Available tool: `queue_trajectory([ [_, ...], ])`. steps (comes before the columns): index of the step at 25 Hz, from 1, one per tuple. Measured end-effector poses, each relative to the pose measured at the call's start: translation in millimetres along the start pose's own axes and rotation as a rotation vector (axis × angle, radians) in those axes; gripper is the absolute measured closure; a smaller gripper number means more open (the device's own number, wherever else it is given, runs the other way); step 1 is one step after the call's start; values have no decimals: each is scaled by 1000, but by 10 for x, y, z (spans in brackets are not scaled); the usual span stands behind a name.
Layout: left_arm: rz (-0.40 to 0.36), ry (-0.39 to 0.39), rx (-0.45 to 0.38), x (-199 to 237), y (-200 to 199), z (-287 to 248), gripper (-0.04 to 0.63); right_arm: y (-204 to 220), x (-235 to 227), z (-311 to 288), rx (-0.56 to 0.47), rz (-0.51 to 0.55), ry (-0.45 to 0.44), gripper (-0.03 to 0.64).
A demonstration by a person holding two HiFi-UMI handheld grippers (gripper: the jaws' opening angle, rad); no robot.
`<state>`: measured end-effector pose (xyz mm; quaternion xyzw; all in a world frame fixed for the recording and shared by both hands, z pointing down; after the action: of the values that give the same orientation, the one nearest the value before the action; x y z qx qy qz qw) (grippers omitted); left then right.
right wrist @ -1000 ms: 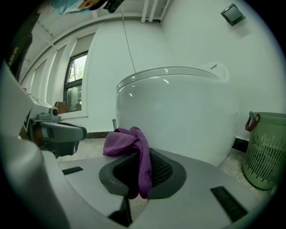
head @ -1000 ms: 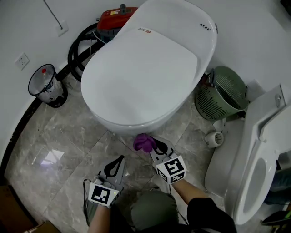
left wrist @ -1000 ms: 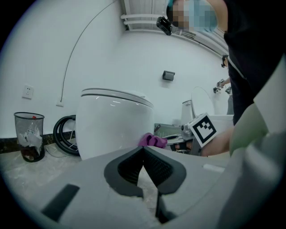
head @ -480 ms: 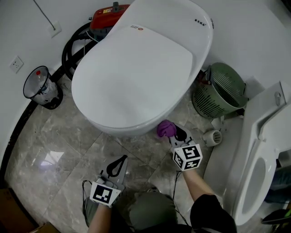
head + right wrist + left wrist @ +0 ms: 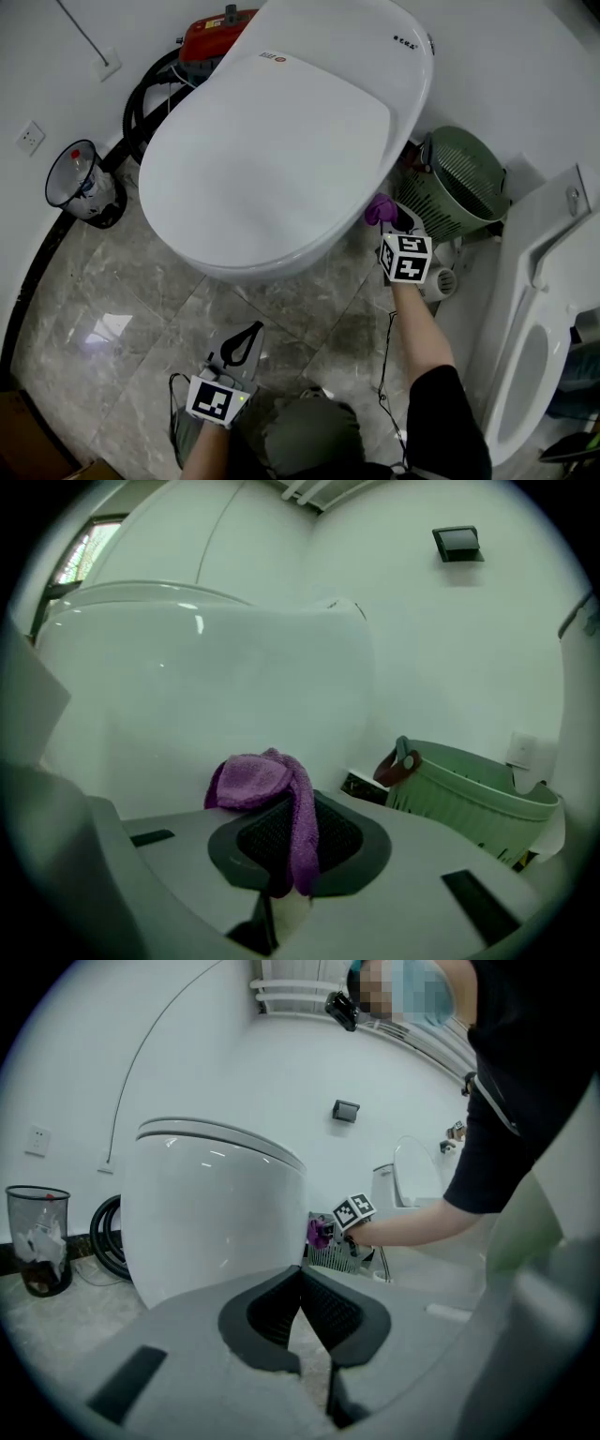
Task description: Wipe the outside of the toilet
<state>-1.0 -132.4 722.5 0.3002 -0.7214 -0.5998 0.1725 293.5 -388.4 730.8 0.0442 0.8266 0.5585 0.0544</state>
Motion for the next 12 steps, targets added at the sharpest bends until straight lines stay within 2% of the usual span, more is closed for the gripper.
queue_trajectory([
  [3,1,-2,5,-22,-1,1,591,-54,-206,-196,33,-29,81,577],
  [6,-5,-6,1,-30,-14,11,591,-90,-334,-303,67,-58,125,577],
  [12,-4,-15,0,-9,-36,47,591,-8,-309,-163,66,-73,117,577],
])
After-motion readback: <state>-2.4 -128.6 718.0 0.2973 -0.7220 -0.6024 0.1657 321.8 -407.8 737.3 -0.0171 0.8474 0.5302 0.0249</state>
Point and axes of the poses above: the fingertips, and each gripper's own axes: z backward along the fingers, x to its left, y out of its underside, the point moved 3 cm from there along z, backward along the fingers, and after that the axes turned 15 degrees about -z, right-handed, at the moved point
